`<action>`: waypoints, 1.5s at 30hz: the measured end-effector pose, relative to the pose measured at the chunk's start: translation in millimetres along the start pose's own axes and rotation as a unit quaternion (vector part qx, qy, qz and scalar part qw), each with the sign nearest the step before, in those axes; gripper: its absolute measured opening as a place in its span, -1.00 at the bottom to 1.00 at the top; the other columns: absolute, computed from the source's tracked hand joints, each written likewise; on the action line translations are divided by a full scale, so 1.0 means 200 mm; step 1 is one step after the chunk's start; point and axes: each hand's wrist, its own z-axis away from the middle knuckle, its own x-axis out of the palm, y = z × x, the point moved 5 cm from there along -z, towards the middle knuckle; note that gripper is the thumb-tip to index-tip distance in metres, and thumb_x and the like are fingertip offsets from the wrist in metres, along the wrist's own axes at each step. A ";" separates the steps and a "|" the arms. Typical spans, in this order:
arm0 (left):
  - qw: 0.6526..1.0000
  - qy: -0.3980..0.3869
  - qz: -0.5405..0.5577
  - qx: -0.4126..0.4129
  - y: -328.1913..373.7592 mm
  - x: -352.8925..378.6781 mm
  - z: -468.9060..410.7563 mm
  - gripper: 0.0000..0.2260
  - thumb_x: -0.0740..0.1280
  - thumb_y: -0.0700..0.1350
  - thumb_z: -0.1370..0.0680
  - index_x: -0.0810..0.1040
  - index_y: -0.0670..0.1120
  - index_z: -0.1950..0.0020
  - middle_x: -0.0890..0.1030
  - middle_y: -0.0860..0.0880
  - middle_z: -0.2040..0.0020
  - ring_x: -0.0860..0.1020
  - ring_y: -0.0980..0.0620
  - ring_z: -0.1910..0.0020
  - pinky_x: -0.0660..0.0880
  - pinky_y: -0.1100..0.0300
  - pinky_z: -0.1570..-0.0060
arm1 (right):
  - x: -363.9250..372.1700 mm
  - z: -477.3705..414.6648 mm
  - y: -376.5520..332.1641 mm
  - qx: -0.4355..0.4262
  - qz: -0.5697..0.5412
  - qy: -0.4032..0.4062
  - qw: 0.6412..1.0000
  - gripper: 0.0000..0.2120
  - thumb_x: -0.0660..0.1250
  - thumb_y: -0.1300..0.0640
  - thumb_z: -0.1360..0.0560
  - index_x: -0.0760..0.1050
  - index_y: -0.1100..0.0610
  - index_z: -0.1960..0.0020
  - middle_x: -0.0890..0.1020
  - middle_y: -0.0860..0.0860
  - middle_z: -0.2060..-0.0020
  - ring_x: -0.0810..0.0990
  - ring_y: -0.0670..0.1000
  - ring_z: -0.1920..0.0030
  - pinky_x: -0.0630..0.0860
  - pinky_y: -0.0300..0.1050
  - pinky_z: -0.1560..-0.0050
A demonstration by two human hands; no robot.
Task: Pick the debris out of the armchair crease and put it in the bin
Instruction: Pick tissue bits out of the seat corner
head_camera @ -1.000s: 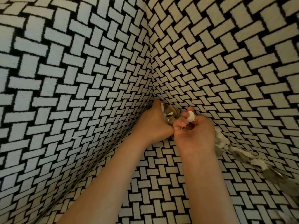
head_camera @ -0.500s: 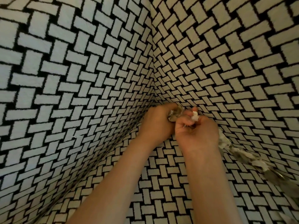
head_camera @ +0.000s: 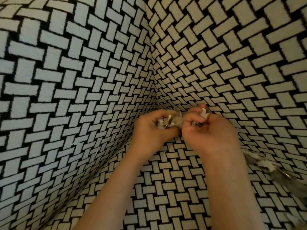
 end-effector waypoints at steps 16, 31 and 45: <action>0.995 0.098 -0.002 -0.004 0.03 -0.18 0.34 -0.77 0.41 -0.41 -0.35 0.51 -0.10 0.24 0.56 0.09 0.34 0.51 0.18 0.32 0.47 0.45 0.32 | 0.01 -0.02 0.05 -0.024 0.103 -0.035 0.994 -0.77 0.02 0.38 -0.44 0.36 0.18 0.29 0.42 0.03 0.49 0.34 -0.09 0.54 0.28 -0.37 0.59; 0.967 0.145 -0.209 0.009 0.02 -0.17 0.41 -0.85 0.40 -0.24 -0.40 0.48 -0.03 0.18 0.55 0.05 0.23 0.48 0.14 0.25 0.36 0.34 0.31 | -0.12 0.13 0.24 -0.287 0.773 -0.156 0.543 -0.69 0.11 0.32 -0.51 0.37 0.14 0.39 0.42 -0.06 0.48 0.37 -0.18 0.46 0.28 -0.39 0.44; 0.978 0.161 -0.119 -0.063 0.00 -0.16 0.42 -0.74 0.32 -0.28 -0.46 0.46 0.07 0.30 0.54 0.10 0.34 0.44 0.16 0.34 0.39 0.30 0.29 | -0.20 0.19 0.06 -0.204 0.845 -0.207 0.448 -0.65 0.05 0.33 -0.57 0.44 -0.09 0.04 0.53 -0.18 0.12 0.49 -0.24 0.12 0.43 -0.43 0.14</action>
